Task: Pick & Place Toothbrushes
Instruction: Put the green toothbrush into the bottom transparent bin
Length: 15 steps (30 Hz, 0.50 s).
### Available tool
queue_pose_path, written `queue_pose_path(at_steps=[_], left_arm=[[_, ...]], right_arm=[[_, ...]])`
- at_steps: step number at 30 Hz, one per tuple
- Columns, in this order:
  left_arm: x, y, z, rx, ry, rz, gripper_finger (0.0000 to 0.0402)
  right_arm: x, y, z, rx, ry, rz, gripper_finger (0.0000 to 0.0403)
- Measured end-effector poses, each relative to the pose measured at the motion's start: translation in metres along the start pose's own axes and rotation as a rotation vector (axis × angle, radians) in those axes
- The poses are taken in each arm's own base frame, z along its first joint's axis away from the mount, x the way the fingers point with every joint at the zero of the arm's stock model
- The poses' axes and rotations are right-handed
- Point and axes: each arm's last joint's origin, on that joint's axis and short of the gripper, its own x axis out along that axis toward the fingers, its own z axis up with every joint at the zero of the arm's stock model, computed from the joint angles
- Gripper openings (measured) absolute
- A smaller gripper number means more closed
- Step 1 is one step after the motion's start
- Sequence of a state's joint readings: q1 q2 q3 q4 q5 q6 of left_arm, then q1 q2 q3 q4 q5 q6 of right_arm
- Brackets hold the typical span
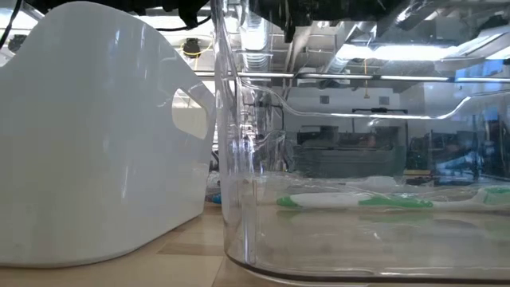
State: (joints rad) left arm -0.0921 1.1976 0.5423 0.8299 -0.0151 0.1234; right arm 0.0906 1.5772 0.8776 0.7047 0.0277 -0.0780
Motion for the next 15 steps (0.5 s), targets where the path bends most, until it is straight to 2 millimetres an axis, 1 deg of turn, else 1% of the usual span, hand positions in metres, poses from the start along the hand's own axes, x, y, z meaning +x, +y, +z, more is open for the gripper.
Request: queue_pose_path(at_steps=[15], left_arm=[[0.0004,-0.0001,-0.0011,0.01,0.006,-0.001,0.0135]], right_arm=[[0.0,-0.0001,0.0018,-0.003,-0.017,-0.001,0.0051]])
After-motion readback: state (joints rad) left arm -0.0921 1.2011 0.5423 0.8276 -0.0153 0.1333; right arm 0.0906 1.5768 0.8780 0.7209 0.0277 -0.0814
